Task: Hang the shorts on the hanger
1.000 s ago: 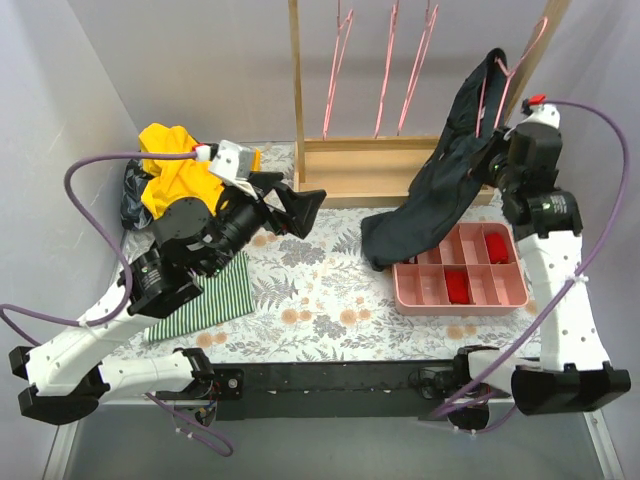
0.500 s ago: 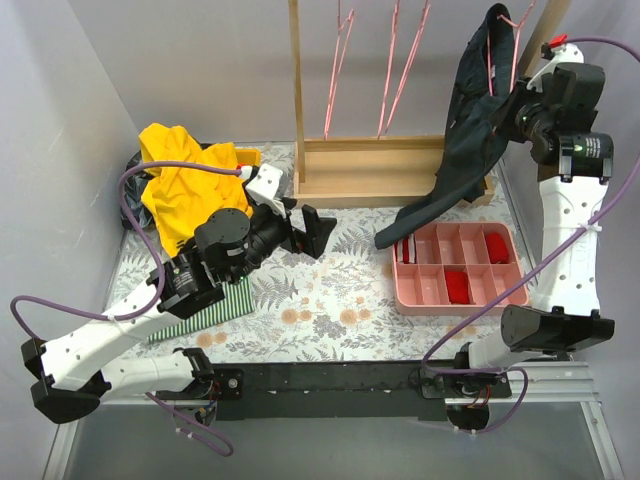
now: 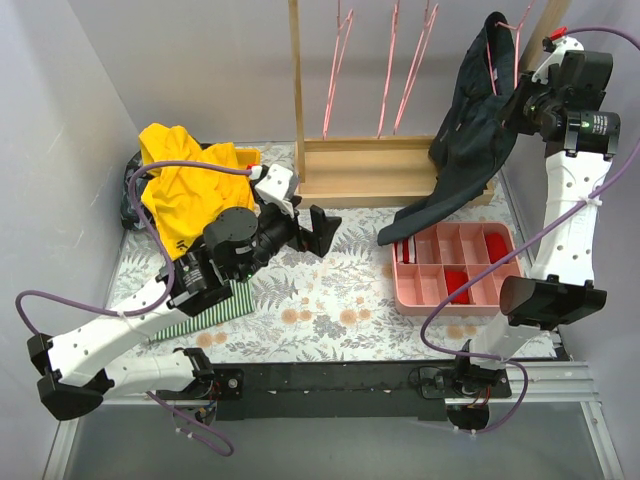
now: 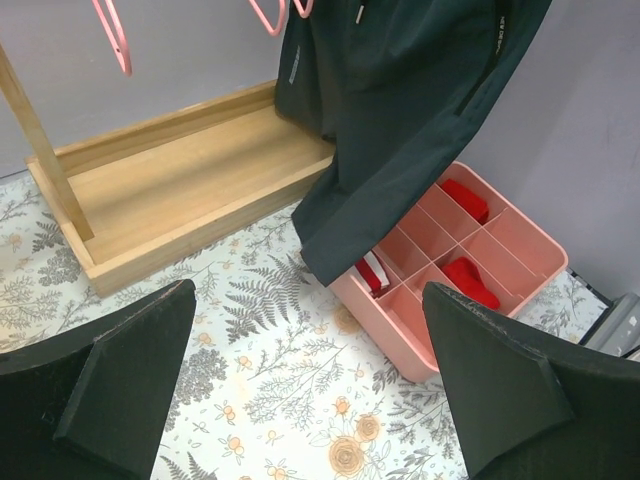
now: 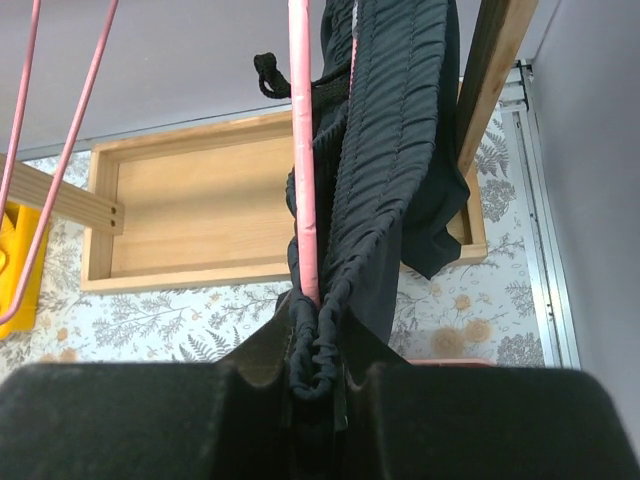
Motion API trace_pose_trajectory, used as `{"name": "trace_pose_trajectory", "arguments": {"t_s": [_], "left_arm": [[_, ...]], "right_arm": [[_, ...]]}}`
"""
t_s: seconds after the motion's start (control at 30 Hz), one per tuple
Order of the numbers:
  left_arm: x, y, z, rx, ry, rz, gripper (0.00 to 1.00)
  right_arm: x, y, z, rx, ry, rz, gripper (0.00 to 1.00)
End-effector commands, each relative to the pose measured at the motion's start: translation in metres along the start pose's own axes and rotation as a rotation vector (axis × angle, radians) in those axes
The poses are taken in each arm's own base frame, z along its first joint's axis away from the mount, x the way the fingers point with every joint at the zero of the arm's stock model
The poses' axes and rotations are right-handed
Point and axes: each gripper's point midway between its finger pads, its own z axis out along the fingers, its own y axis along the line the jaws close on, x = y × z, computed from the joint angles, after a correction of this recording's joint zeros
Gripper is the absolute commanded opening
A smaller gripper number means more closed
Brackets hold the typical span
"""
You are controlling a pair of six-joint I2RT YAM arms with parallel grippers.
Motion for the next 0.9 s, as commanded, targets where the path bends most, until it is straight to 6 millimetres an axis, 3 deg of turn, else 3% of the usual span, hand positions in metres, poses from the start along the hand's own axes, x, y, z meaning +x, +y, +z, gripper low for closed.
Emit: {"name": "trace_pose_trajectory", "arguments": {"t_s": [0.0,0.27,0.87], "left_arm": [[0.000,-0.001,0.004,0.010,-0.010,0.025,0.98],[0.006,-0.001,0.008,0.009,-0.004,0.035,0.98],[0.019,-0.005,0.017,0.017,0.028,0.036,0.98]], "right_arm": [[-0.048,0.014,-0.020,-0.060,-0.175,-0.078,0.01],[-0.057,0.009,-0.018,-0.041,-0.202,-0.097,0.01],[-0.061,-0.008,0.015,-0.011,-0.211,-0.091,0.01]]}}
